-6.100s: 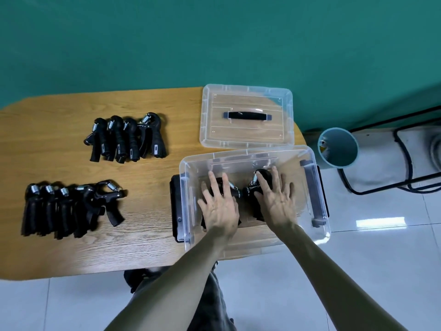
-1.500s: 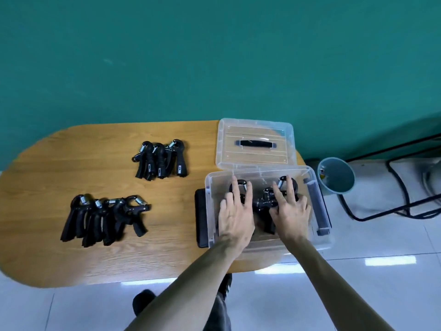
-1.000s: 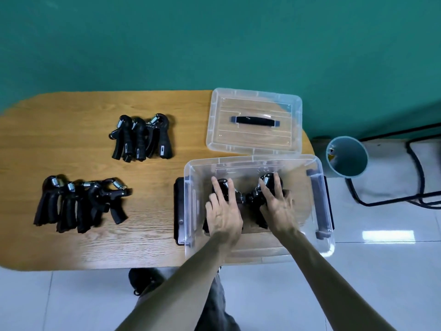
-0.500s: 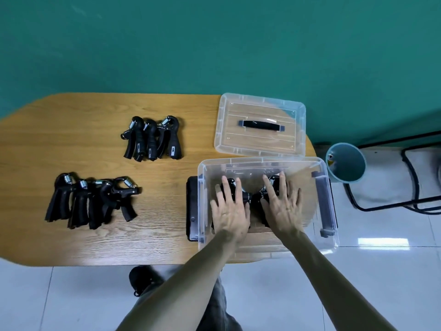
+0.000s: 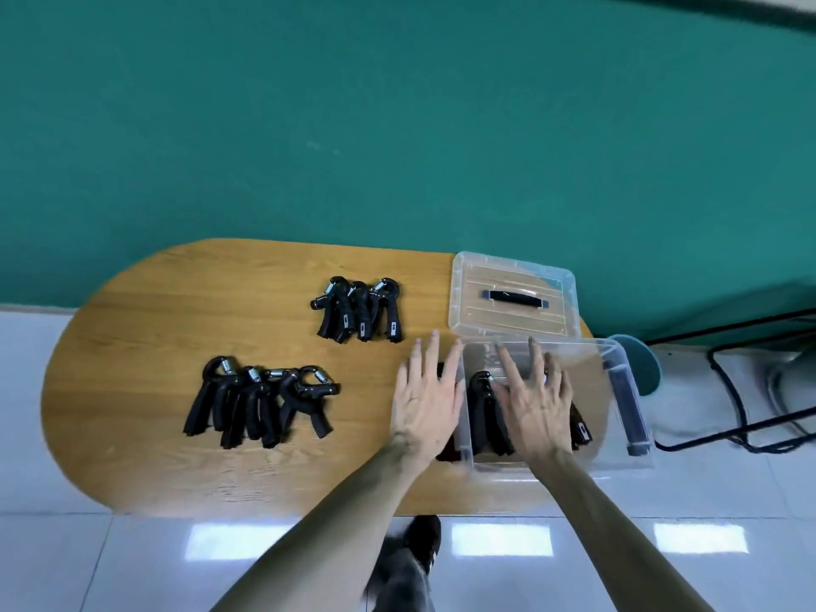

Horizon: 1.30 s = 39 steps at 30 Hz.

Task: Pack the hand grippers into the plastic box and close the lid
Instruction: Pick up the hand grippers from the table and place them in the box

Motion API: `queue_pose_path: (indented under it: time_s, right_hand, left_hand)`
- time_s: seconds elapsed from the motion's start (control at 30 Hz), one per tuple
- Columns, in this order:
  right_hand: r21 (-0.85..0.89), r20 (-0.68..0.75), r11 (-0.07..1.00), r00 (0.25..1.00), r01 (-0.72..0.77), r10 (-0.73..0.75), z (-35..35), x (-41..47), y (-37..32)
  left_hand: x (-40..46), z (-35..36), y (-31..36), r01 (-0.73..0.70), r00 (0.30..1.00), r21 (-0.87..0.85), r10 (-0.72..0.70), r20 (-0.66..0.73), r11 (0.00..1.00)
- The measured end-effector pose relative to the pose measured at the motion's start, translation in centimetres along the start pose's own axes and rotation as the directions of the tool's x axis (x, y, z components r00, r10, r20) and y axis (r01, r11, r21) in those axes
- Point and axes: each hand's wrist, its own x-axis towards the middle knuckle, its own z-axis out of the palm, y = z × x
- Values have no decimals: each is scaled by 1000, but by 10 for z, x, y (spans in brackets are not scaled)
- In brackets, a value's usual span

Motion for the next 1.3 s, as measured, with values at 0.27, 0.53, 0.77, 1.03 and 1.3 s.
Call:
queue_pose_path:
  time_s: [0.27, 0.53, 0.77, 1.03, 1.3]
  right_hand:
    - [-29, 71, 995, 993, 98, -96, -31, -26, -122]
    - [12, 154, 986, 974, 167, -167, -29, -25, -233]
    - [30, 201, 969, 948, 245, -246, -1, -8, -294]
    - [46, 327, 958, 902, 282, -281, 37, 28, -344]
    - [21, 383, 958, 883, 286, -272, 78, 98, -359]
  left_hand:
    - [-51, -48, -108, 90, 995, 30, -91, 34, 995]
    - [-74, -68, -199, 202, 973, 24, -204, 110, 979]
    - [-85, -58, -268, 324, 925, 31, -324, 196, 945]
    - [-87, -26, -335, 434, 862, -38, -403, 307, 900]
    - [-55, 25, -375, 452, 825, -10, -414, 385, 892]
